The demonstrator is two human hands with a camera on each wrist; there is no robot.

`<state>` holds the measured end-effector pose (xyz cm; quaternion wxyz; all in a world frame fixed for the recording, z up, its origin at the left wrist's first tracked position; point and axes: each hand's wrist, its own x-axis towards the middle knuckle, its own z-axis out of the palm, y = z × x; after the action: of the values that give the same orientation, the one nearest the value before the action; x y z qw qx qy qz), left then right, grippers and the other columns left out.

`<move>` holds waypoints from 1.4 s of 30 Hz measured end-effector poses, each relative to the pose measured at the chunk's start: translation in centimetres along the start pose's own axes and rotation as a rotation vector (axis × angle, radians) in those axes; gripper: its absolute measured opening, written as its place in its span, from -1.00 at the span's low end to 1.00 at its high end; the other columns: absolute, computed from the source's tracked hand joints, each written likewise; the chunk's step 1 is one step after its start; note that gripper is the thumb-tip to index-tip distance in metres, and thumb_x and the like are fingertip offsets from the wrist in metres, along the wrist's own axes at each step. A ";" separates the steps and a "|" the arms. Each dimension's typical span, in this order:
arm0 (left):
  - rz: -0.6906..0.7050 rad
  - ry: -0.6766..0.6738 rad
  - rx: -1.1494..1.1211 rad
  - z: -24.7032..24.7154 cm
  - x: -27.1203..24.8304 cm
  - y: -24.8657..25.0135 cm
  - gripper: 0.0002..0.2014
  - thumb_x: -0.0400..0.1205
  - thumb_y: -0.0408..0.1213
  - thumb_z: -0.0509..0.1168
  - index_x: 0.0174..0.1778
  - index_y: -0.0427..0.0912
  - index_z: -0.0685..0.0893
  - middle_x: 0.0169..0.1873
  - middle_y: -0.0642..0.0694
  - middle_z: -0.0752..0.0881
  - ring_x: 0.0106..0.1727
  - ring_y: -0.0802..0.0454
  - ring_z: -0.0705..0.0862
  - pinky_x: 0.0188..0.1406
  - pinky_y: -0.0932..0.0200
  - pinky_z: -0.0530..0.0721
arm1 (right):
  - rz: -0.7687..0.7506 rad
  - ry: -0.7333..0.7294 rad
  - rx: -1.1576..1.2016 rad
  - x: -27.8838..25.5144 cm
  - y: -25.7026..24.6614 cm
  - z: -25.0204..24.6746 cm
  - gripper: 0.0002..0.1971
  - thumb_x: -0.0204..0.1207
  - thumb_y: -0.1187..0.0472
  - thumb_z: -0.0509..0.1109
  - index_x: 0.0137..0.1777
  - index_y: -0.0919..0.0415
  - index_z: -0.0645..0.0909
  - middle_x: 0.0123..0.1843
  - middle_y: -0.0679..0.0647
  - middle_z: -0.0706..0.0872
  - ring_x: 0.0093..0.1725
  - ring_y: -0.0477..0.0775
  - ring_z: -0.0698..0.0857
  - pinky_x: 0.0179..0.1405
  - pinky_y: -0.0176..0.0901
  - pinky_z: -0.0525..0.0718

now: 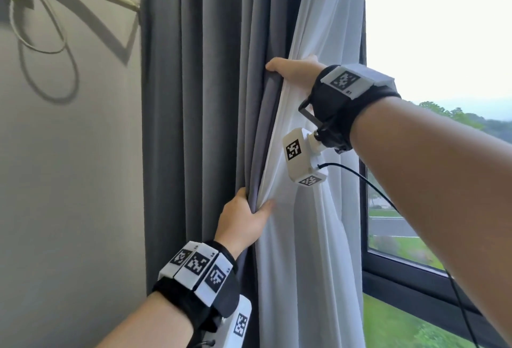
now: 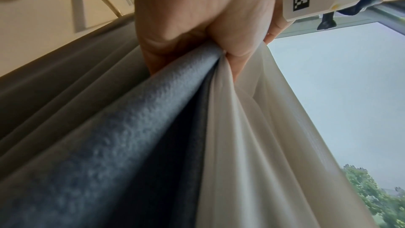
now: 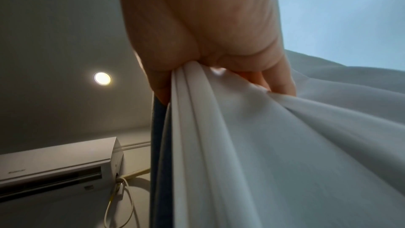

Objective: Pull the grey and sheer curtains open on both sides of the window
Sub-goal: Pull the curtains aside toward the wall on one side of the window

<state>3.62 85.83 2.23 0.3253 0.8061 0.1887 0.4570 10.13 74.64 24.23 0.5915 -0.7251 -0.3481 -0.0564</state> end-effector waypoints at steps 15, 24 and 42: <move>-0.046 -0.103 -0.070 -5.7 8.5 -10.1 -0.45 0.43 0.12 0.40 0.25 -0.10 0.53 0.09 0.03 0.72 0.06 0.12 0.69 0.01 0.25 0.62 | -0.092 0.007 -0.092 9.8 -1.8 15.7 -0.55 -0.10 -0.17 0.34 -0.42 0.14 0.29 -0.32 0.10 0.53 -0.34 0.19 0.61 -0.36 0.00 0.66; -0.092 -0.158 -0.071 -9.4 12.8 -16.1 -0.12 0.15 0.21 0.55 0.35 0.01 0.37 0.09 0.22 0.60 0.09 0.25 0.61 -0.02 0.35 0.56 | -0.144 -0.089 -0.061 11.1 -2.6 24.0 -0.57 0.30 -0.10 0.33 -0.02 0.23 0.42 -0.33 0.07 0.49 -0.37 0.08 0.54 -0.49 -0.20 0.46; 0.015 -0.096 -0.028 -13.4 24.0 -28.0 -0.63 0.43 -0.07 0.45 0.01 -0.03 0.43 -0.18 0.06 0.62 -0.07 -0.04 0.69 -0.08 0.09 0.68 | -0.051 0.071 0.081 16.9 -0.9 35.3 -0.20 0.43 -0.07 0.38 0.54 0.29 0.13 0.43 0.23 0.41 0.08 0.13 0.41 -0.20 -0.09 0.45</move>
<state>4.16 125.04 2.45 0.3416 0.8238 0.1603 0.4231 10.63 113.72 22.97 0.6307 -0.6889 -0.3474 -0.0831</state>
